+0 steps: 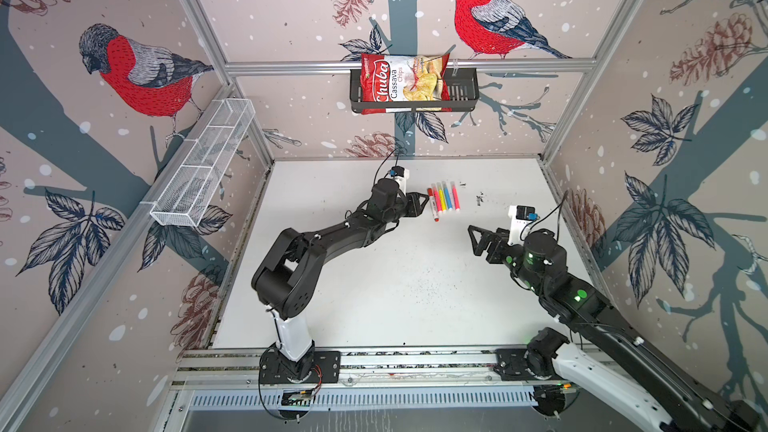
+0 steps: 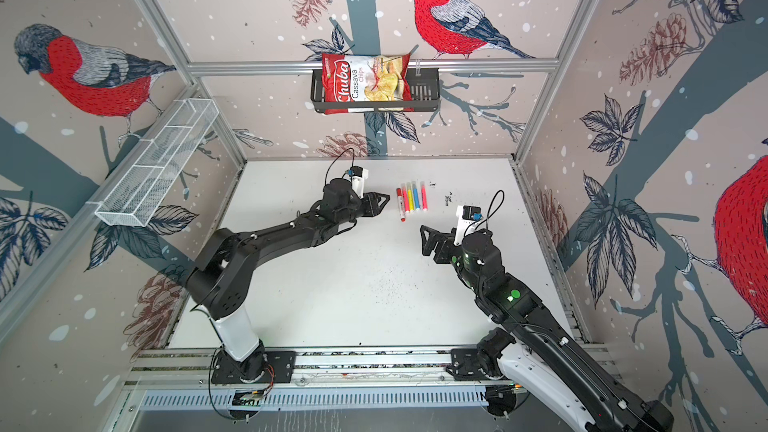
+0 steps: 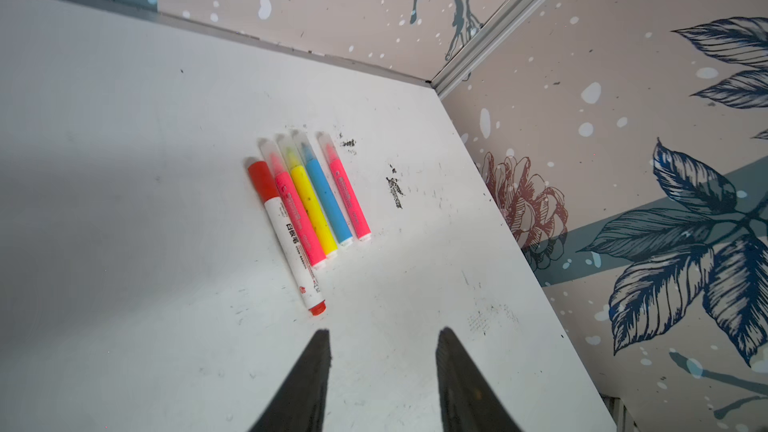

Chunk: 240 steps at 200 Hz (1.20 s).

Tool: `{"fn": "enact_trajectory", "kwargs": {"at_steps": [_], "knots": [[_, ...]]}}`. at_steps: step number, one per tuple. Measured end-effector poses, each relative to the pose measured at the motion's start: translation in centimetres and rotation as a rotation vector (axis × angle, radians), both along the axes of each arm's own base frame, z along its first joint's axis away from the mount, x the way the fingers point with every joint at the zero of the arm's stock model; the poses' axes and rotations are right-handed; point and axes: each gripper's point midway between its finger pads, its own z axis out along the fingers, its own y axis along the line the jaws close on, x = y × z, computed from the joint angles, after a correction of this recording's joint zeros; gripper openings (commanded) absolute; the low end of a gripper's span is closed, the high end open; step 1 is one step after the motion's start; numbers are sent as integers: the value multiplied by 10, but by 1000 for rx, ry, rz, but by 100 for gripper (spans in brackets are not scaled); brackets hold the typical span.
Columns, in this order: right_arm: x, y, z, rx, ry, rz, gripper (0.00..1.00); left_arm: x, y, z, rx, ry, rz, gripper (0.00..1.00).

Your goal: Insert the pens into the pen caps

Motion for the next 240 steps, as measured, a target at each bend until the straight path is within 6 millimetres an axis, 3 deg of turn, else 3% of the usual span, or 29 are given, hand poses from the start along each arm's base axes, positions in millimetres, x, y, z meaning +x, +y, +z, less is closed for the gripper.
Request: {"fn": "enact_trajectory", "kwargs": {"at_steps": [34,60,95,116,144,178,211,240], "knots": [[12,-22,-4,-84,-8,-129,99,-18,33,50,46,-191,62,53],[18,-35,-6,-145,-27,-201,100,-35,60,74,102,-304,116,60],[21,-63,-16,-184,-60,-351,99,-53,100,88,175,-394,228,66],[19,-75,-19,-188,-109,-406,100,-64,127,87,216,-419,316,79],[13,-89,-38,-197,-153,-459,100,-78,169,77,284,-440,466,92],[9,-101,-55,-239,-210,-497,100,-89,223,58,378,-423,701,96],[8,-121,-77,-300,-217,-579,100,-101,265,4,562,-362,856,98],[7,-138,-72,-306,-250,-666,100,-111,289,-27,691,-320,940,98]]}}
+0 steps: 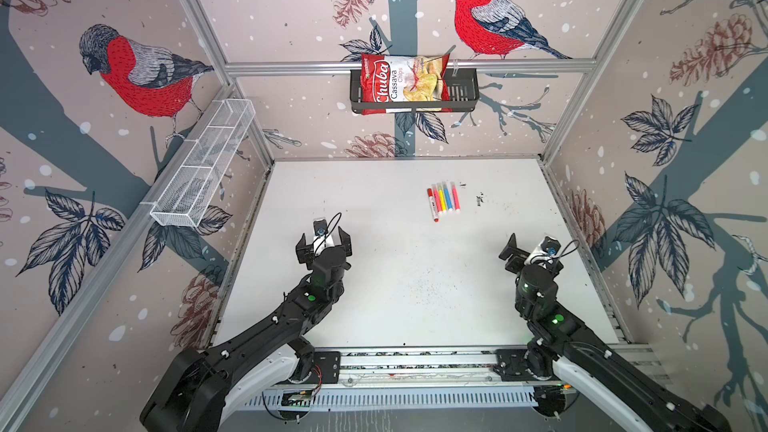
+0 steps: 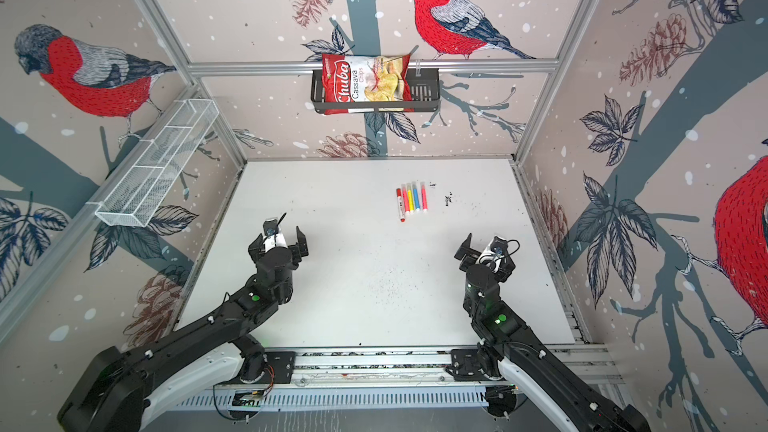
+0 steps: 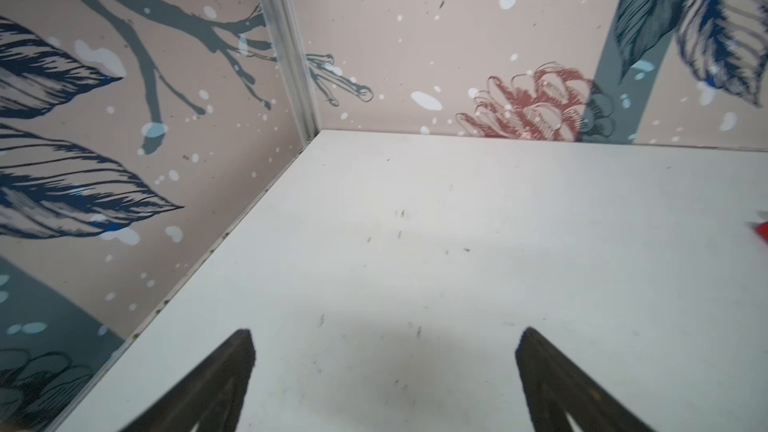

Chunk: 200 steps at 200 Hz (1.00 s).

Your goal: Insert the pens into the pen caps

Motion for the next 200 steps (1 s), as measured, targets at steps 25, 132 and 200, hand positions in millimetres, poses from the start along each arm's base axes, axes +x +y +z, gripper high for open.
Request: {"fn": "enact_trajectory", "kwargs": {"at_steps": [25,132,200], "knots": [[-3,-15,-21,-55,17,-44,100,-4,14,0,52,-5,76,98],[12,-41,-10,-25,-70,-88,100,-20,49,-33,127,-50,247,97],[27,-55,-4,-19,-133,-118,99,-12,59,-25,90,-141,286,97]]}}
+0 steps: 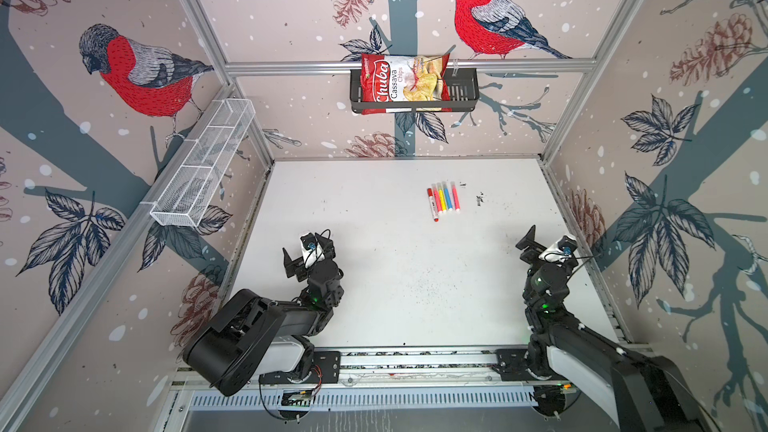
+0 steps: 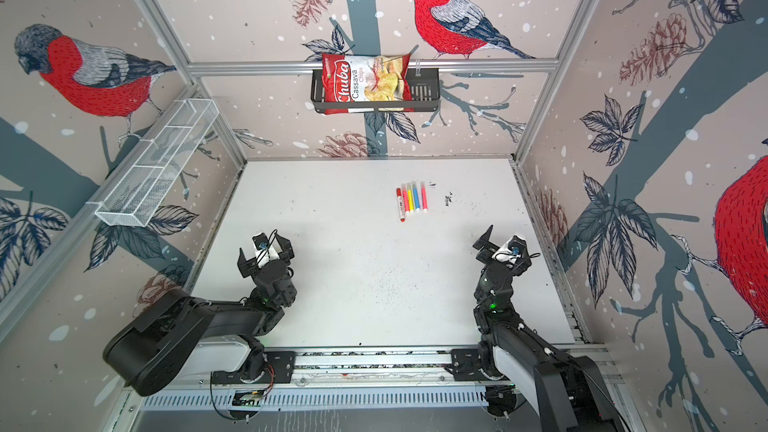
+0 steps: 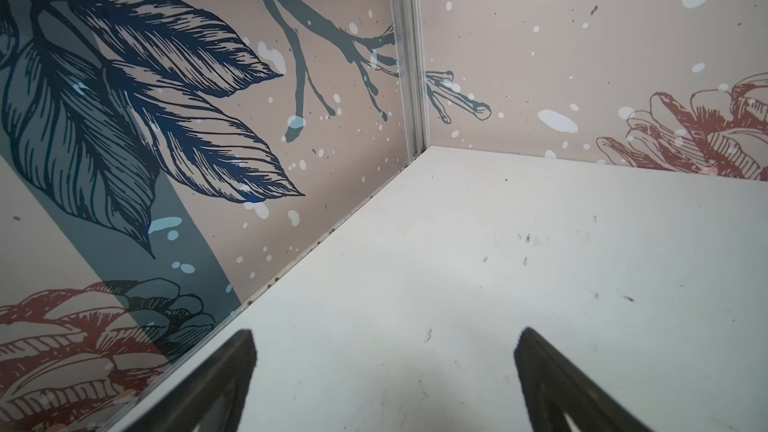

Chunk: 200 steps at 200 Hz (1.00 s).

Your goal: Insert the pens into the pen caps

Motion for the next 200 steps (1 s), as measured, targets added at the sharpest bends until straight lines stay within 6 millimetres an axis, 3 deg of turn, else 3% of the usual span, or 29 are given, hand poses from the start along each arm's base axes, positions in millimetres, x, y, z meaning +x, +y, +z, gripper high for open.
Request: {"fn": "enact_trajectory", "kwargs": {"at_steps": [37,53,79,89,100,140,163,200], "knots": [[8,-2,-4,5,-17,-1,99,-2,9,5,-24,-71,25,97],[13,1,-10,-10,-8,10,99,0,12,-1,-1,-47,38,97],[23,15,-55,-106,164,64,99,11,9,10,1,-73,56,97],[27,26,-47,-125,134,126,100,13,11,16,-8,-98,66,97],[28,18,-36,-111,83,105,100,13,15,15,11,-86,77,97],[35,30,-43,-150,113,157,99,16,34,-8,63,7,55,96],[37,30,-28,-152,63,153,100,28,15,-15,66,23,-95,96],[43,28,-24,-150,56,150,99,33,-4,-21,83,49,-236,97]]}}
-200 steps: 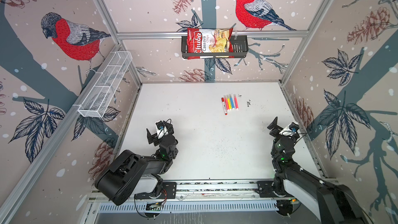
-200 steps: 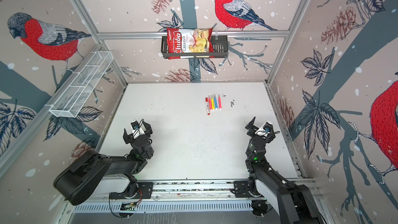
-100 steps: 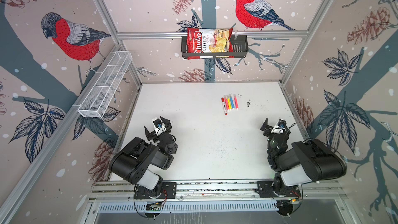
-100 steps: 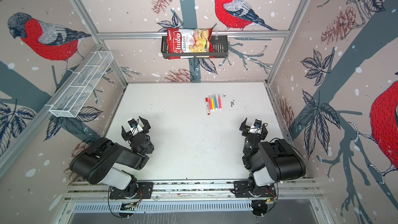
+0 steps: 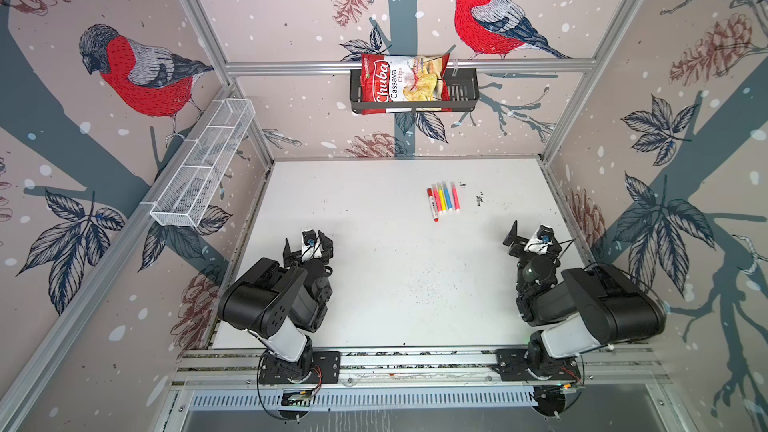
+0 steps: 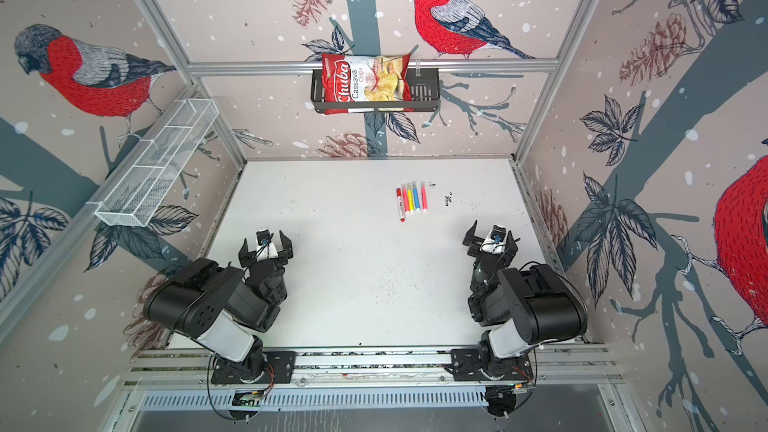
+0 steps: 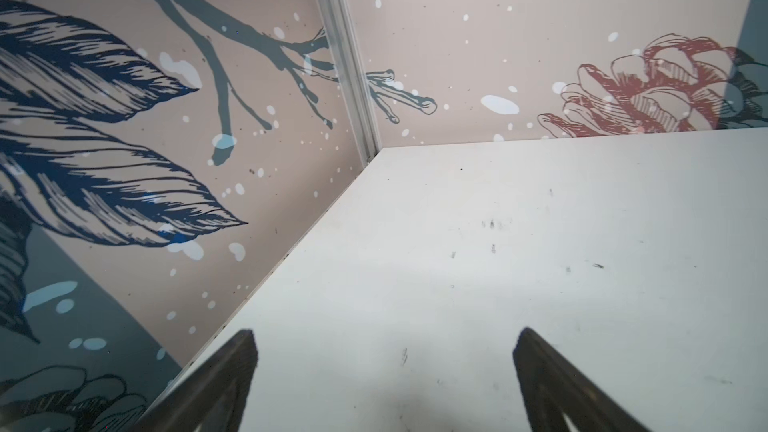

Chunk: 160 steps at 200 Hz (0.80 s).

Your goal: Insert the pens into the pen caps

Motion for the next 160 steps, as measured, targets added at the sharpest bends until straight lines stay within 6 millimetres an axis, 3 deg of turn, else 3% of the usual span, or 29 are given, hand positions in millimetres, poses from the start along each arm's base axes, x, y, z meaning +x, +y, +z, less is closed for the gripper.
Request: {"fn": "enact_trajectory", "kwargs": {"at_steps": [34,55,77,113,160], "knots": [[38,-19,6,48,34,-16,99,8,-4,7,-12,-23,-64,97],[39,-20,-7,69,88,-7,99,27,10,24,-81,-94,-43,97],[38,-16,-18,82,129,10,99,48,22,29,-143,-87,-40,98],[39,-15,-23,90,152,21,99,50,22,8,-188,-16,-60,98],[38,-14,-27,106,165,21,99,49,21,4,-208,-6,-71,98]]}}
